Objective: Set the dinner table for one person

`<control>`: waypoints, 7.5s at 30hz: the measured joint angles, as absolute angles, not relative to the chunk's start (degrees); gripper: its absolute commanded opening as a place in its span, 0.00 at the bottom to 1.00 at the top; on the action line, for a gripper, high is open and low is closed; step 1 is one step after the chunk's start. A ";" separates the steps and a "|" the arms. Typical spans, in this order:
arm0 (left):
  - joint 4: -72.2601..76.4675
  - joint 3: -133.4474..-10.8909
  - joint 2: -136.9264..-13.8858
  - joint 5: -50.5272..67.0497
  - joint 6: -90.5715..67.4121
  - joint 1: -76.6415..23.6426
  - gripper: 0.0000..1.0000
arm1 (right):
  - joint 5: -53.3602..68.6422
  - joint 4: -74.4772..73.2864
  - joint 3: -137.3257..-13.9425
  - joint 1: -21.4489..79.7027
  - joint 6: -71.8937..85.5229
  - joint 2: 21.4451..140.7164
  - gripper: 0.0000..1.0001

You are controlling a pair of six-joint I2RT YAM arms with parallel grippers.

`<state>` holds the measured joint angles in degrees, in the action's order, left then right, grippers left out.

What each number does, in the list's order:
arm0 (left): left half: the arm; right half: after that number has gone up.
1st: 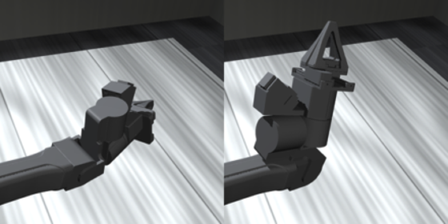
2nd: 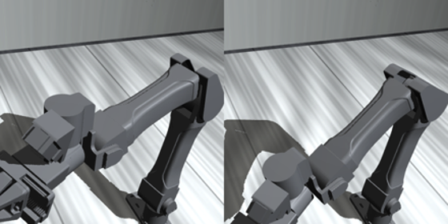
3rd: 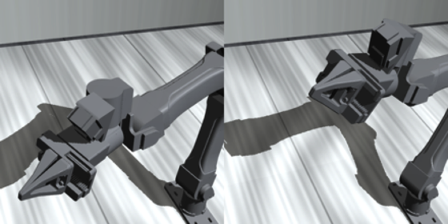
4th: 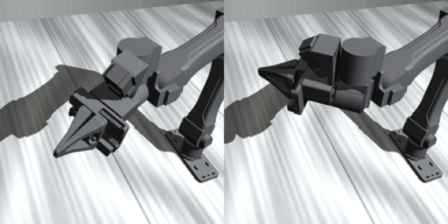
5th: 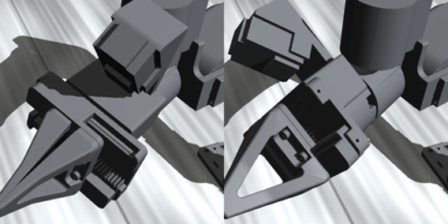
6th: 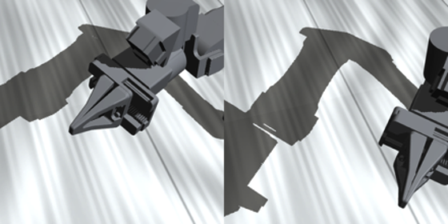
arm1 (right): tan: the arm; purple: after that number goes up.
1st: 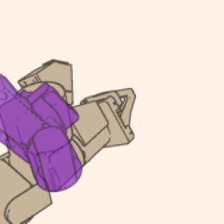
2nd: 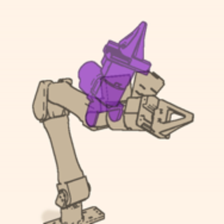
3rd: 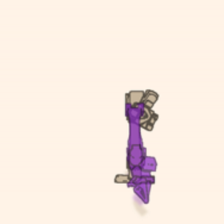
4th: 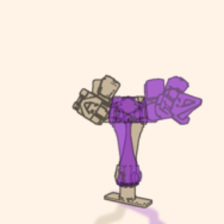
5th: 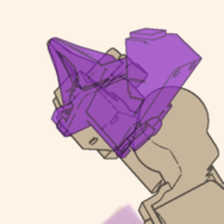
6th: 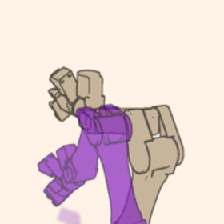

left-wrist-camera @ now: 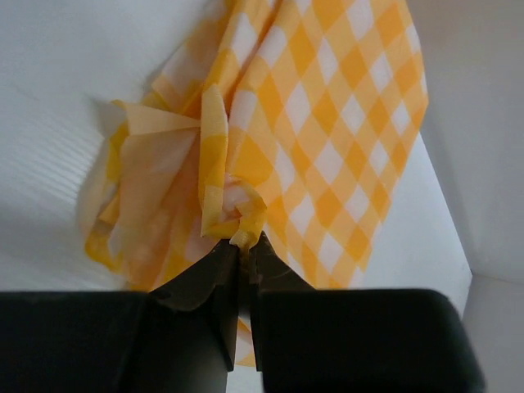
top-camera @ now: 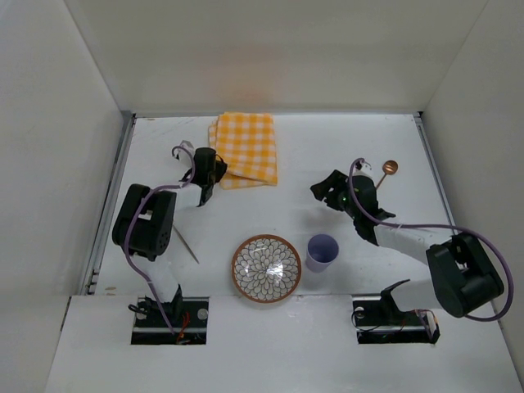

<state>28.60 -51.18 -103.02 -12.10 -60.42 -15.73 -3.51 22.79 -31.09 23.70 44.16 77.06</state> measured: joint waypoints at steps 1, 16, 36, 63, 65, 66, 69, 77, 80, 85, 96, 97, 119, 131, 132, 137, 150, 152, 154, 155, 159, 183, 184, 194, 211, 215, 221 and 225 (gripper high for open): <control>28.27 -52.05 -103.02 -11.99 -60.18 -16.36 0.02 | -3.27 22.79 -31.14 23.70 44.16 77.23 0.68; 19.46 -82.67 -104.77 -10.46 -56.69 -33.19 0.00 | 1.69 23.16 -33.23 23.70 43.90 81.49 0.81; 15.09 -94.21 -107.46 -10.61 -51.83 -35.09 0.00 | 7.77 22.81 -36.71 24.34 40.60 74.89 0.87; 23.40 -82.06 -108.16 -11.94 -53.93 -24.67 0.01 | -9.23 -12.73 -66.87 45.41 33.74 100.75 0.78; 23.62 -82.06 -108.16 -11.60 -54.22 -24.67 0.01 | -10.66 -12.80 -67.92 46.50 34.83 103.59 0.76; 23.75 -82.04 -108.16 -11.44 -54.35 -24.67 0.01 | -11.44 -12.88 -68.14 46.87 35.44 104.73 0.75; 24.38 -81.62 -108.16 -11.14 -54.54 -24.64 0.01 | -14.20 -13.32 -68.53 47.79 36.95 107.00 0.68; 24.82 -79.59 -108.16 -10.59 -54.74 -23.46 0.01 | -19.53 -12.32 -68.51 48.10 40.36 107.39 0.56; 25.04 -78.83 -108.16 -10.39 -54.78 -22.59 0.01 | -20.78 -12.32 -68.51 48.10 41.52 107.68 0.62; 25.04 -78.00 -107.90 -10.11 -54.76 -21.28 0.01 | -21.93 -12.32 -68.42 48.12 43.18 108.92 0.58; 25.02 -77.14 -104.53 -9.65 -54.74 -18.87 0.01 | -23.66 -9.02 -65.49 48.12 46.02 108.22 0.12; 25.04 -76.82 -104.25 -9.54 -54.74 -18.46 0.01 | -24.01 -8.86 -64.84 48.12 45.74 107.53 0.11; 22.41 -89.97 -97.19 -0.86 -60.07 -9.41 0.01 | -36.01 -12.75 -106.96 28.10 3.62 98.41 0.10; 44.86 -26.96 -81.87 -2.90 -64.73 -7.86 0.06 | -38.94 6.46 -53.98 38.83 -2.66 94.39 0.23; 45.19 -23.57 -81.93 -2.85 -65.17 -7.64 0.09 | -38.65 6.11 -52.23 39.59 -1.96 94.45 0.29; 49.71 -15.11 -80.01 -3.49 -67.44 -5.21 0.26 | -37.91 4.25 -50.39 40.29 2.31 93.06 0.63; 40.42 -13.30 -55.90 -6.48 -63.92 -1.69 0.38 | -19.88 -0.97 -46.04 30.13 20.05 72.42 0.67; 35.81 -15.79 -57.28 -8.19 -61.34 -3.99 0.42 | -16.75 -0.73 -45.34 26.55 24.34 73.65 0.51; 32.32 -18.46 -60.77 -9.56 -59.11 -6.00 0.44 | -14.68 -0.34 -44.56 24.64 28.16 75.92 0.43; 30.89 -19.59 -62.92 -10.04 -58.08 -6.85 0.44 | -13.96 -0.03 -44.12 24.38 29.85 77.19 0.42; 27.29 -22.26 -71.61 -11.55 -54.85 -8.21 0.42 | -11.88 1.13 -41.19 24.75 34.59 80.47 0.40; 26.41 -17.74 -74.70 -12.12 -53.06 -15.40 0.10 | -17.41 -6.94 -33.06 31.38 37.08 51.13 0.71; 26.57 -17.45 -74.43 -12.05 -53.06 -15.33 0.11 | -17.89 -8.12 -33.12 32.10 36.97 50.13 0.71; 26.35 -16.27 -71.44 -11.46 -52.88 -13.43 0.35 | -23.03 -17.04 -40.25 48.58 35.09 48.47 0.67; 16.80 -15.33 -44.49 -16.53 -48.56 -20.36 0.43 | -35.59 -49.12 -47.11 60.49 46.22 51.16 0.52; 17.34 -15.55 -47.55 -17.41 -47.55 -23.18 0.43 | -35.46 -51.90 -47.03 60.84 48.12 52.01 0.48; 18.11 -15.55 -50.41 -18.06 -47.13 -24.03 0.42 | -33.15 -49.36 -44.93 58.57 47.72 52.60 0.22; 18.68 -15.55 -50.11 -18.81 -47.00 -24.32 0.43 | -30.59 -45.95 -43.88 54.87 46.41 52.64 0.13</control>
